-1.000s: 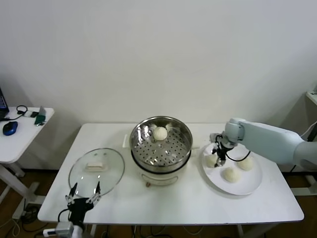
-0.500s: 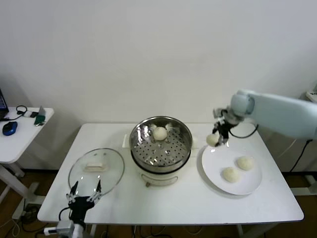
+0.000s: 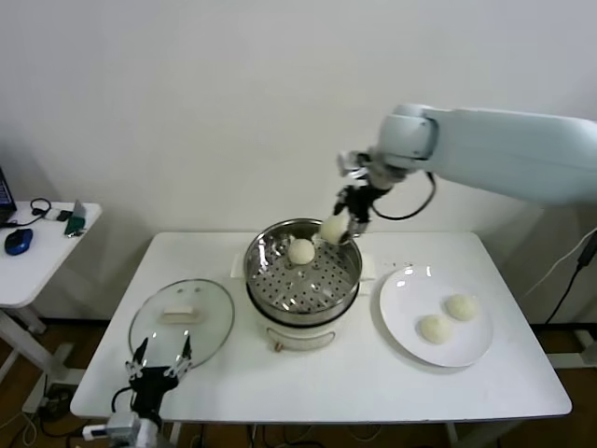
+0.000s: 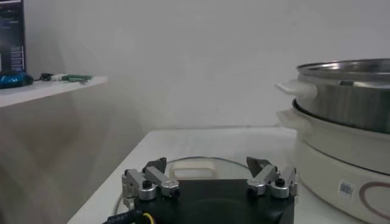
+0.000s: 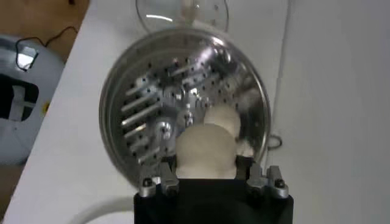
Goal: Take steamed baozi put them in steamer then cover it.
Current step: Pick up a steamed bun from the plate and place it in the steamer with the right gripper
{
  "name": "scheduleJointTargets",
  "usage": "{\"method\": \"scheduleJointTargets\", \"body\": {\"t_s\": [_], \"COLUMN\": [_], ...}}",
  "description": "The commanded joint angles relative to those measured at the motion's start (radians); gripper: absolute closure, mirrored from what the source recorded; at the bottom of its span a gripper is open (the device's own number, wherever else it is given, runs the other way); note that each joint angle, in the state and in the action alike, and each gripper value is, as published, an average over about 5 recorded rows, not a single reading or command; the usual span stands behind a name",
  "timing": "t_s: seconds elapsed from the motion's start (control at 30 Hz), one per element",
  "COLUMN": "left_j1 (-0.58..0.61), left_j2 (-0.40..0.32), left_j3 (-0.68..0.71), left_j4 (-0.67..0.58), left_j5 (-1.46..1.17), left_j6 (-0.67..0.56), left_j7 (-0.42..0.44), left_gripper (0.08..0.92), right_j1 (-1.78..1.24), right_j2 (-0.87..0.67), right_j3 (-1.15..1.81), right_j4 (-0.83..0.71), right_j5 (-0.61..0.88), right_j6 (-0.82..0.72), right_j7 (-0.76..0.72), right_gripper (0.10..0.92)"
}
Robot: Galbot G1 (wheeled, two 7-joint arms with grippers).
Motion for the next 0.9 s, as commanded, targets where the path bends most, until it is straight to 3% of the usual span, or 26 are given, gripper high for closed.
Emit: {"method": "scheduleJointTargets", "body": {"t_s": [0.03,0.4,0.9], "left_j1": [0.003,0.01,0.027], "left_j2": [-0.001,0.006,0.003], "left_j3": [0.0,-0.006,-0.005], "left_j4": [-0.006,-0.016,-0.034], "left_j5": [0.0,-0.001,0.002], "left_j6": [0.0,-0.002,-0.007], "left_j7": [0.0,0.0,-0.002], "left_gripper": [0.177,0.177,0.177], "right_j1": [-0.071,-0.273,-0.319], "right_j2": [0.225,0.304,0.328], "right_j3": [0.014,0.008,0.043], "right_j4": [-0.032,-0.163,-0.253], "right_j5": [0.001,-0.153,-0.186], "right_j6": [-0.037,-0.058,-0.055], "right_j7": [0.048,0.123,0.164], "right_gripper": [0.38,0.374,0.354]}}
